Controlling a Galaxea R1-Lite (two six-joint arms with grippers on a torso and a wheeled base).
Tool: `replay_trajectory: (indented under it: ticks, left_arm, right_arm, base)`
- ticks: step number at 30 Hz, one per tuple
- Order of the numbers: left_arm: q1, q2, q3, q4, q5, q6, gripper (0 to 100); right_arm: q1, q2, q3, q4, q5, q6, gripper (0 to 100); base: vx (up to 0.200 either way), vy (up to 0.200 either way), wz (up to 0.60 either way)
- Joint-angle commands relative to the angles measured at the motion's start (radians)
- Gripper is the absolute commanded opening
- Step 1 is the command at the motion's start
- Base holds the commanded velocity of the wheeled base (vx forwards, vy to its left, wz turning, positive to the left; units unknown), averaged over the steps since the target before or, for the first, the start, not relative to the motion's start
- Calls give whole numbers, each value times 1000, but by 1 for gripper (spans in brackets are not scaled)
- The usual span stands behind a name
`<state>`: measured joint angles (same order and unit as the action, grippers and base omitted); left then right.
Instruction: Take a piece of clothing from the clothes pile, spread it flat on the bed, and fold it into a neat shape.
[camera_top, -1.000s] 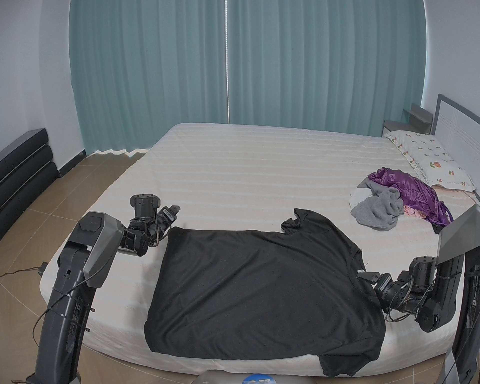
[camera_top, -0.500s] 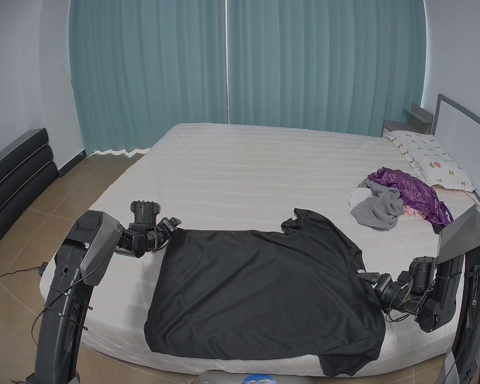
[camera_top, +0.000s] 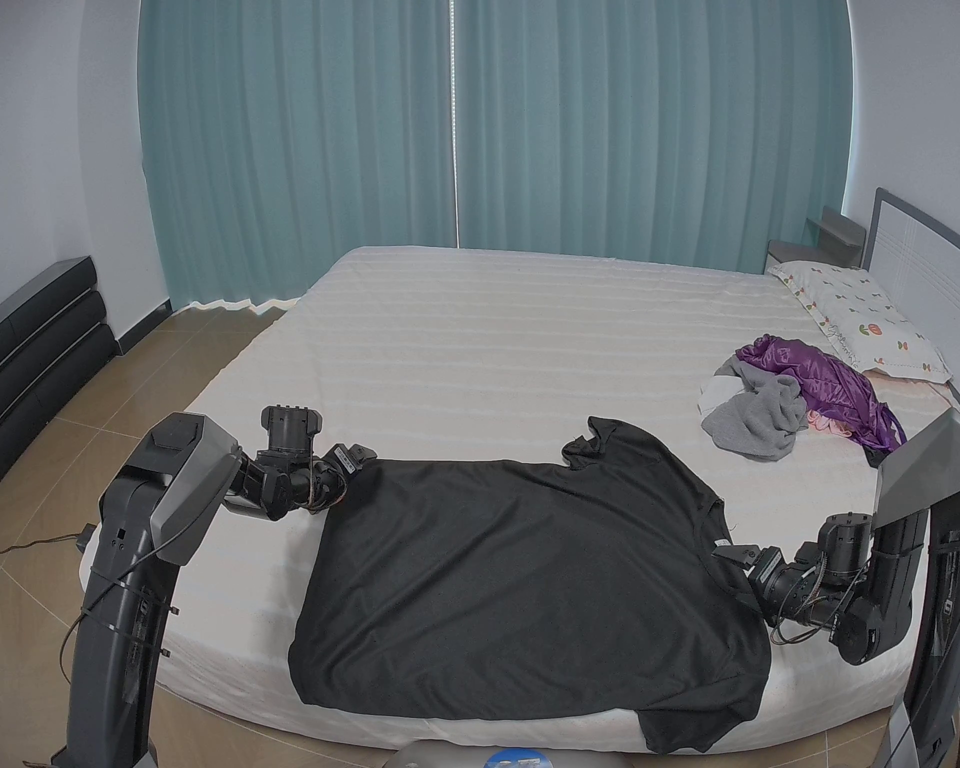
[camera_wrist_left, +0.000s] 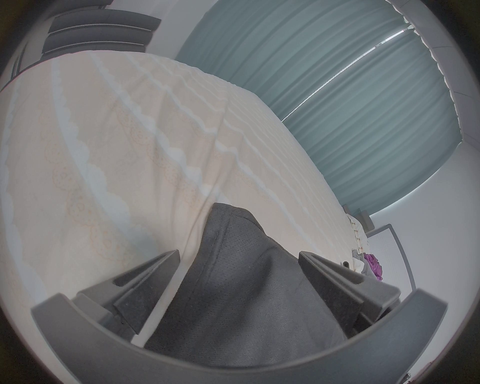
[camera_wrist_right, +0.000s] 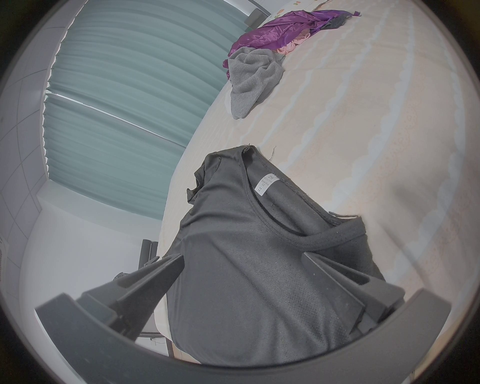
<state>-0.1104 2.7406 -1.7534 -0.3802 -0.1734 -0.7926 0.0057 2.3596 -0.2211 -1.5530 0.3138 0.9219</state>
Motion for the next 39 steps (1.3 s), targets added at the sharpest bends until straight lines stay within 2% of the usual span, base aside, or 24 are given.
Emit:
replay_trajectory:
  ticks: [1, 25, 26, 34, 39]
  left_arm:
    - [-2, -4, 0, 0, 0, 1, 100]
    - [5, 21, -83, -3, 12, -28, 100]
    - [6, 25, -89, -3, 14, -30, 0]
    - [12, 27, -120, -8, 20, -83, 0]
    - [20, 37, -153, -11, 71, -105, 0]
  right_arm:
    - [0, 0, 0, -9, 1, 0, 100]
    - [0, 1, 0, -9, 1, 0, 100]
    - [0, 1, 0, -9, 1, 0, 100]
    - [2, 1, 0, -9, 1, 0, 100]
    - [2, 1, 0, -9, 1, 0, 100]
  base:
    - [0, 0, 0]
    - [0, 0, 0]
    - [0, 0, 0]
    - [0, 0, 0]
    - [0, 0, 0]
